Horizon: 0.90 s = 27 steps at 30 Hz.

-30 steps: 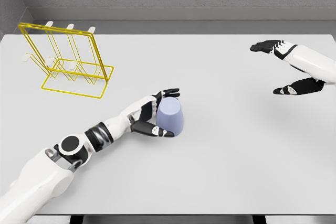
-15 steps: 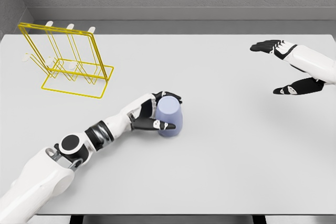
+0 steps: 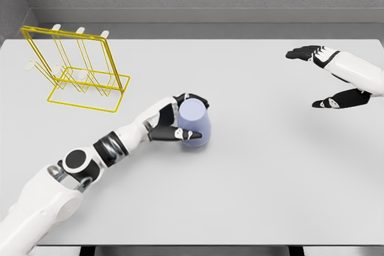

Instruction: Place the cup on the cup holder with both arms

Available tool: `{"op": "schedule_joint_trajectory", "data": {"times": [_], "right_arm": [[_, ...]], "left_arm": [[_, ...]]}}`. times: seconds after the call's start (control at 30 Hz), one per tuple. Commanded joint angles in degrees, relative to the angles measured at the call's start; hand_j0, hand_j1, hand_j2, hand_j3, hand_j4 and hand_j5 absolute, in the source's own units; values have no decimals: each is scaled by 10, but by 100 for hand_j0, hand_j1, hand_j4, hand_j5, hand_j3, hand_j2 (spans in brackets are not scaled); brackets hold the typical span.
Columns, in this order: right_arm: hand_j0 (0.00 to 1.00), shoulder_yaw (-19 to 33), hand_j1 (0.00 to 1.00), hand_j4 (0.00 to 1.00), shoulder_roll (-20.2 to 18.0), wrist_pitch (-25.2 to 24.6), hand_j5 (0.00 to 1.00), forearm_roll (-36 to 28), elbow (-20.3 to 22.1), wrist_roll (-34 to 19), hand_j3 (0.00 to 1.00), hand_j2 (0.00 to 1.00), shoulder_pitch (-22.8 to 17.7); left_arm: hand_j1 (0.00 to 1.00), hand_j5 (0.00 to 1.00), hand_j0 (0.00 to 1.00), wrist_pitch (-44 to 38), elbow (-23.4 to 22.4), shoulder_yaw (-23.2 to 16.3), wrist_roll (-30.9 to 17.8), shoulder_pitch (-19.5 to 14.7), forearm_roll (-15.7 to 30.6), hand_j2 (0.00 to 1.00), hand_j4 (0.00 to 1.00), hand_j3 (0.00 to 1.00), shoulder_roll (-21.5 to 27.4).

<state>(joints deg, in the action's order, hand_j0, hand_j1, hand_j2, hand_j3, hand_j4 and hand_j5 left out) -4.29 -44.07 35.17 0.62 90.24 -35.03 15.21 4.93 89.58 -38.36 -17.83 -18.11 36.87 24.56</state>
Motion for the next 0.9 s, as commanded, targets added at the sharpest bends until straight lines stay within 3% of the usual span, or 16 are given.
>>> {"op": "schedule_joint_trajectory", "data": {"times": [0.0,0.53,0.87], "right_arm": [[100,0,100,100,-1,-2,100,-4,0,0,100,100,0],[100,0,100,100,-1,-2,100,-5,1,0,100,100,0],[100,0,100,100,-1,-2,100,-5,1,0,100,100,0]], "left_arm": [[60,60,60,0,17,13,1,0,3,60,60,60,5],[60,60,60,0,82,77,1,16,10,60,60,60,86],[62,62,62,1,86,125,1,16,31,62,62,62,124]]}}
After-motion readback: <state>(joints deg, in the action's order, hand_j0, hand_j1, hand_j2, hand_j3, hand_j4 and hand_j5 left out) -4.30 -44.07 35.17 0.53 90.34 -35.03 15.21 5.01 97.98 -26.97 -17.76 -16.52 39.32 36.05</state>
